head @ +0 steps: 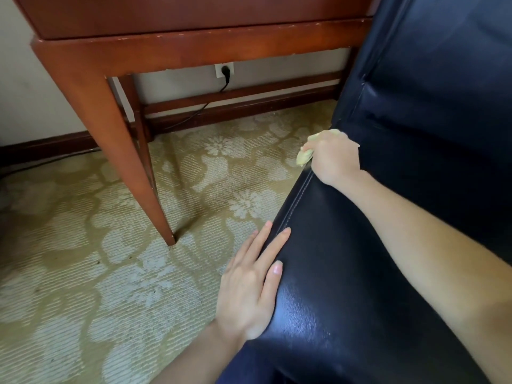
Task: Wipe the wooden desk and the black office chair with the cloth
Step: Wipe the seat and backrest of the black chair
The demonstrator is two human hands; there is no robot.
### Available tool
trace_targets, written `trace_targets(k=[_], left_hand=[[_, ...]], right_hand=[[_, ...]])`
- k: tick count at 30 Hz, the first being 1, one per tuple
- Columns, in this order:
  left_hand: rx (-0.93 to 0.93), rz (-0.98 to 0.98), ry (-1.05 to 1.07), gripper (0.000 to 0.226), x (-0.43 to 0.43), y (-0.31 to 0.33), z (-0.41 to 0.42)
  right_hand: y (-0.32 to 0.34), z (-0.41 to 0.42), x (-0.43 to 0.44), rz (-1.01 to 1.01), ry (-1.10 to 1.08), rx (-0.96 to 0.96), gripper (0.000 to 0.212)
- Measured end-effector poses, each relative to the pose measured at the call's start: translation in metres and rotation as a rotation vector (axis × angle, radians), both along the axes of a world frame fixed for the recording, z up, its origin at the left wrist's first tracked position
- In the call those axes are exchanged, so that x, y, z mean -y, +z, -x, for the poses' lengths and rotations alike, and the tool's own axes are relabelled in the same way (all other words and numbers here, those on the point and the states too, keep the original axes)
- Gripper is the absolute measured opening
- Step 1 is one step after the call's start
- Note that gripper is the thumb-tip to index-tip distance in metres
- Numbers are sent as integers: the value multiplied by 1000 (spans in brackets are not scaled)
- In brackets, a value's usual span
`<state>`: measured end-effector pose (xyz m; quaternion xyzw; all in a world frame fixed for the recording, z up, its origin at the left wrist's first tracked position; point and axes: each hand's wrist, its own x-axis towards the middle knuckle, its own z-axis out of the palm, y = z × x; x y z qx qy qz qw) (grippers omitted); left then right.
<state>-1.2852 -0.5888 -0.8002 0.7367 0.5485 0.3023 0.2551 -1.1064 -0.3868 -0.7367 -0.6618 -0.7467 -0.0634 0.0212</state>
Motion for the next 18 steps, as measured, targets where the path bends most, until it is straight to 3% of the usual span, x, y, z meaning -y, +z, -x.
trace_targets(k=[6,15,18], left_hand=[[64,22,83,60,-8,-1,3],[205,-95,168,64,-7,-6,7],[214,-102,204,66,-5,-4,6]], right_hand=[[-9,18,84,-136,129,-113,37],[-12,42,193,-217,132,-266,37],[-18,41,232,-340,153,-297,30]])
